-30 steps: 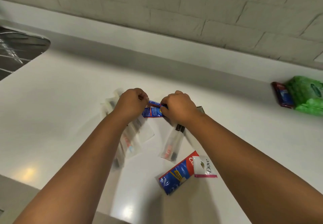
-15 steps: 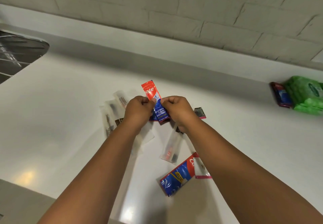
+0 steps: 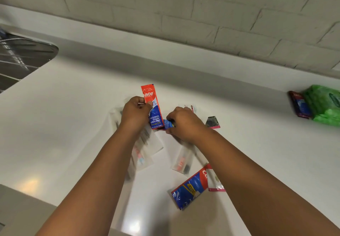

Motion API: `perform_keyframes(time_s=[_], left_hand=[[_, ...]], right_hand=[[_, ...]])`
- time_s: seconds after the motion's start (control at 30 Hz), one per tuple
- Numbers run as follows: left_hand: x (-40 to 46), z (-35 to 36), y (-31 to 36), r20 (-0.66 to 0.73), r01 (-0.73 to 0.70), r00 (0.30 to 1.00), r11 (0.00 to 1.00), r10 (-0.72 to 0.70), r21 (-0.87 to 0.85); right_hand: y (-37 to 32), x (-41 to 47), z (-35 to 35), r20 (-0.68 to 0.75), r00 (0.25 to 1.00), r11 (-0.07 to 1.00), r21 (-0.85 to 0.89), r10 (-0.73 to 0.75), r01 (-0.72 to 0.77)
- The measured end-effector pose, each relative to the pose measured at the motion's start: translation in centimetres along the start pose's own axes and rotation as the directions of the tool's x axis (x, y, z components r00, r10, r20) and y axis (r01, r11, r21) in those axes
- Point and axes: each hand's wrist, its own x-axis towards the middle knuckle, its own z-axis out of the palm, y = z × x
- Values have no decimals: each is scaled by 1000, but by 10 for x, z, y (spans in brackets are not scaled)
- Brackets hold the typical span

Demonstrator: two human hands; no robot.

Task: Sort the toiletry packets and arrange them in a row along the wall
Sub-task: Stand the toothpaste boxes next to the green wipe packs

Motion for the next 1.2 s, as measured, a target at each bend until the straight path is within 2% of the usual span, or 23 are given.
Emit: perform_keyframes(time_s=[0.1, 0.3, 0.4, 0.5, 0.57, 0.67, 0.73, 0.8, 0.87, 1.03, 1.2], left_hand=[[1, -3, 0, -6, -18, 1000, 1000, 18, -19], [3, -3, 1, -11, -24, 1000, 999, 24, -23], [1, -1, 5, -1, -32, 999, 999, 32, -37], [-3, 5, 15, 5, -67, 998, 995, 68, -72], [-5, 10, 21, 11, -79, 997, 992, 81, -103], [-10, 24, 28, 42, -84, 995, 989, 90, -119], [-15, 35, 31, 75, -79, 993, 989, 89, -124], [-22, 53, 34, 118, -69, 990, 991, 82, -113], [-31, 76, 37, 165, -65, 983, 992, 82, -104], [-60, 149, 40, 311, 3, 950, 996, 23, -84], [-88, 230, 28, 447, 37, 894, 999, -36, 7]], right_hand=[[-1, -1, -2, -27, 1000, 1000, 1, 2, -2], [-7, -10, -8, -74, 995, 992, -119, -60, 51], [-6, -12, -9, -132, 990, 990, -137, -49, 31], [2, -13, -12, -187, 980, 997, -31, 65, -72], [10, -16, -18, -228, 960, 982, 129, 165, -138], [31, -29, -33, -195, 926, 862, 463, 324, -205], [46, -42, -41, -61, 917, 659, 714, 394, -236], [66, -61, -50, 27, 906, 466, 850, 423, -243], [88, -79, -55, 34, 893, 354, 911, 449, -213], [146, -128, -67, 57, 845, 183, 967, 532, -180], [206, -177, -77, -55, 758, 221, 968, 650, -120]])
